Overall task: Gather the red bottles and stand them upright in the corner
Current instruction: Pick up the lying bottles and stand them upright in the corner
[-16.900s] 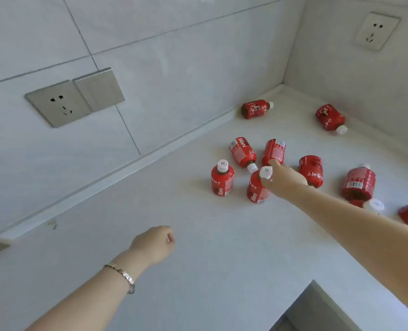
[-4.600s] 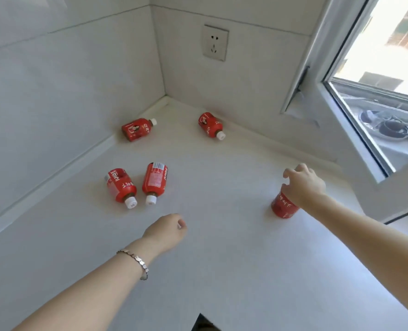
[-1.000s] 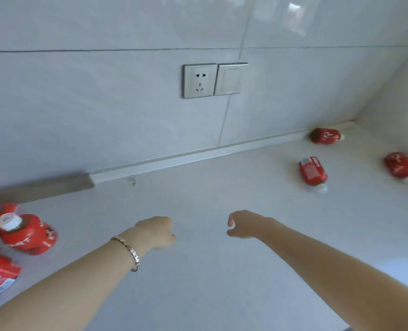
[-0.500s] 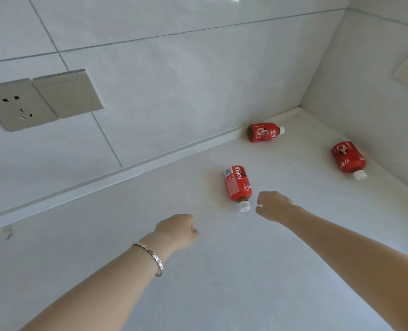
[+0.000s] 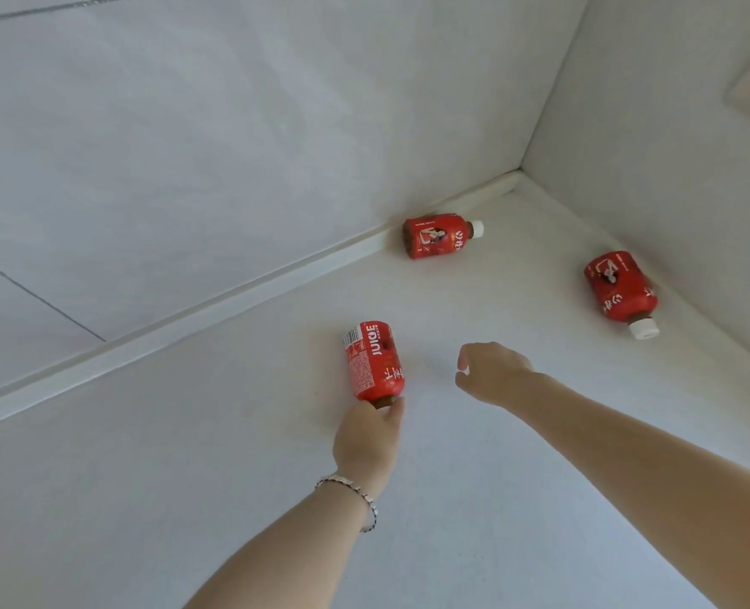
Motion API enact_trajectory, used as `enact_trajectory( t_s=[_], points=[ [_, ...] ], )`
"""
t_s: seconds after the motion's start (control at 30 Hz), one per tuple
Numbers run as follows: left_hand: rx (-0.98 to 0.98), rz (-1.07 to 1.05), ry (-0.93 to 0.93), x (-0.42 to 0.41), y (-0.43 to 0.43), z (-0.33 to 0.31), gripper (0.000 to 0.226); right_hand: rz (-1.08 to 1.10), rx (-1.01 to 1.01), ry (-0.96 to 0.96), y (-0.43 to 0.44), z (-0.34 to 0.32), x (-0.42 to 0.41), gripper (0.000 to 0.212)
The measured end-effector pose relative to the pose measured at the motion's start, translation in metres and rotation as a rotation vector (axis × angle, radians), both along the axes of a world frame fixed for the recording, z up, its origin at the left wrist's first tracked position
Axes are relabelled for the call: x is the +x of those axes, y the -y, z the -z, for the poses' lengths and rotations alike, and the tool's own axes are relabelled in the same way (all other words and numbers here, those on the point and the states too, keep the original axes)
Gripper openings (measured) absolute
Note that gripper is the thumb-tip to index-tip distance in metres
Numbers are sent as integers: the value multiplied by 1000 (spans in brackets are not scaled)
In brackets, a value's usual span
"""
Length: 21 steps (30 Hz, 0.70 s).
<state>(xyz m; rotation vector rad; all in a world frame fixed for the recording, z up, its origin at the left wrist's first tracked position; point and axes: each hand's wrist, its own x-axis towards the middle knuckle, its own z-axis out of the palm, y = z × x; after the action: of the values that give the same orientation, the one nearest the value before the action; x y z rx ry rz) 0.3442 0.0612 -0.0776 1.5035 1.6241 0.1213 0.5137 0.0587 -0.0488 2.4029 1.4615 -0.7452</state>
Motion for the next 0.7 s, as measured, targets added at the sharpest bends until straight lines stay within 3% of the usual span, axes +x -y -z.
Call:
enact_trajectory(
  t_s=[0.13,0.27,0.43,0.6,0.7],
  points=[
    [178,-139,20,0,-19,-10,23,-37,-19,-2,-22,3,22,31],
    [373,56,-44,9,-75,-40,29,-39,-13,18,-59,6,46,31],
    [440,299,-312,34,-132,-65,35,33,85,60,-117,5,86,40],
    [494,384,-374,35,-150,-70,36,44,211,102,-162,12,124,67],
    [545,438,-403,30,-156,-69,39,70,223,29,-177,27,134,62]
  ],
)
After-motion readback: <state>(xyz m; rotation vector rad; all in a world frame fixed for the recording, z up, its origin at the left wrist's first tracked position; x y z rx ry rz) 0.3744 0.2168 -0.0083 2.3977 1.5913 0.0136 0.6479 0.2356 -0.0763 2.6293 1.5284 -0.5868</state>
